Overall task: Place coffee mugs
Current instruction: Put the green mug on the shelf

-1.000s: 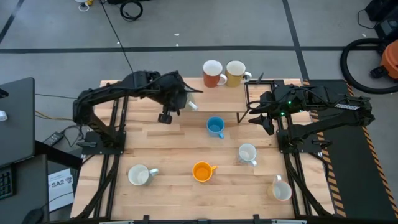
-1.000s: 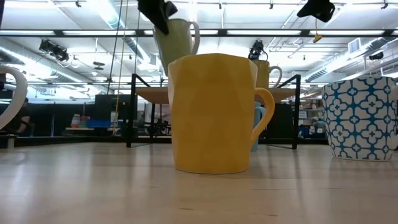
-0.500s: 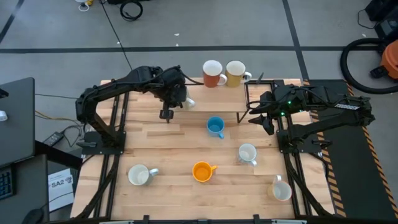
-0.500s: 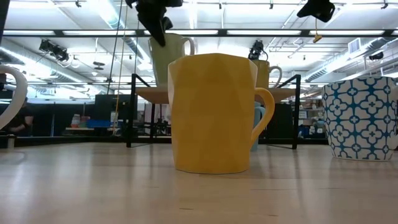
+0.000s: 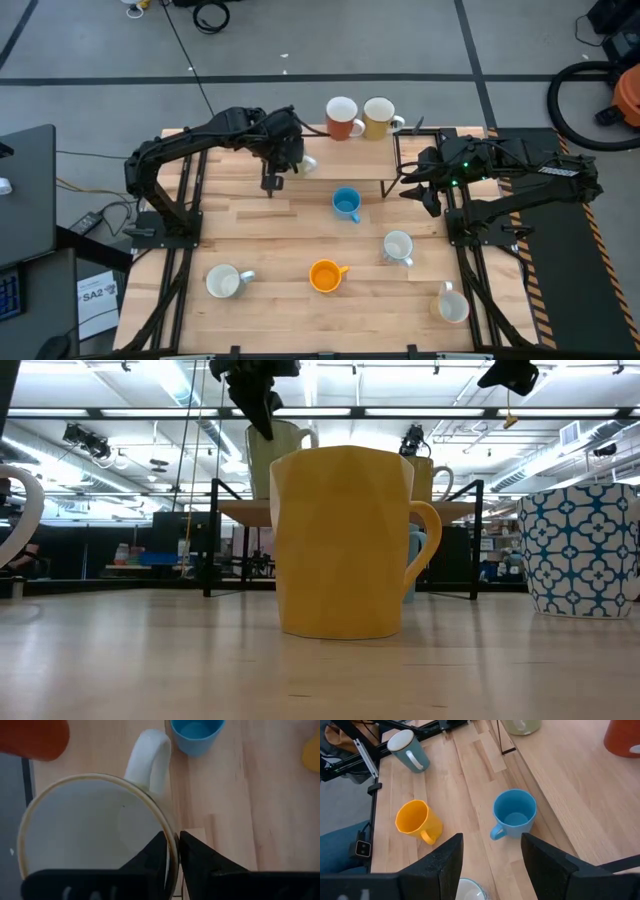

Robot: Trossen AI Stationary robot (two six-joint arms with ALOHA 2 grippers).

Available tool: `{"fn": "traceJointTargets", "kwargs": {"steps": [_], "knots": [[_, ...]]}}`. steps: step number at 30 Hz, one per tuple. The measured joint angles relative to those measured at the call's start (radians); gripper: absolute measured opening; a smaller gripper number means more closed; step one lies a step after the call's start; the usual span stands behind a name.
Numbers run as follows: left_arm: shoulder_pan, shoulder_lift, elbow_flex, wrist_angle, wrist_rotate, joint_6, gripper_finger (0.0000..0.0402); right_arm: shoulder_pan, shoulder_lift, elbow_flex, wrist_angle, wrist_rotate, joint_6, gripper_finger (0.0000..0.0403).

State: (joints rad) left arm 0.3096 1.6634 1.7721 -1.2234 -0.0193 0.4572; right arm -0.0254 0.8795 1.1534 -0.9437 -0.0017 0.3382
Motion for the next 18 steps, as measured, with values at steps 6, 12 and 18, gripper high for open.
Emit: {"fn": "traceJointTargets", "kwargs": {"steps": [6, 12, 18], "knots": [[0.0, 0.0, 0.0, 0.011, -0.013, 0.0, 0.0061, 0.0, 0.0, 0.0, 0.0, 0.0, 0.0, 0.0205], [-0.001, -0.001, 0.0, 0.01, -0.034, -0.001, 0.0062, 0.0, 0.0, 0.0, 0.0, 0.0, 0.0, 0.0205], [0.0, -0.001, 0.001, 0.023, -0.087, -0.001, 0.0089, 0.0, 0.0, 0.0, 0.0, 0.0, 0.0, 0.0205]]}}
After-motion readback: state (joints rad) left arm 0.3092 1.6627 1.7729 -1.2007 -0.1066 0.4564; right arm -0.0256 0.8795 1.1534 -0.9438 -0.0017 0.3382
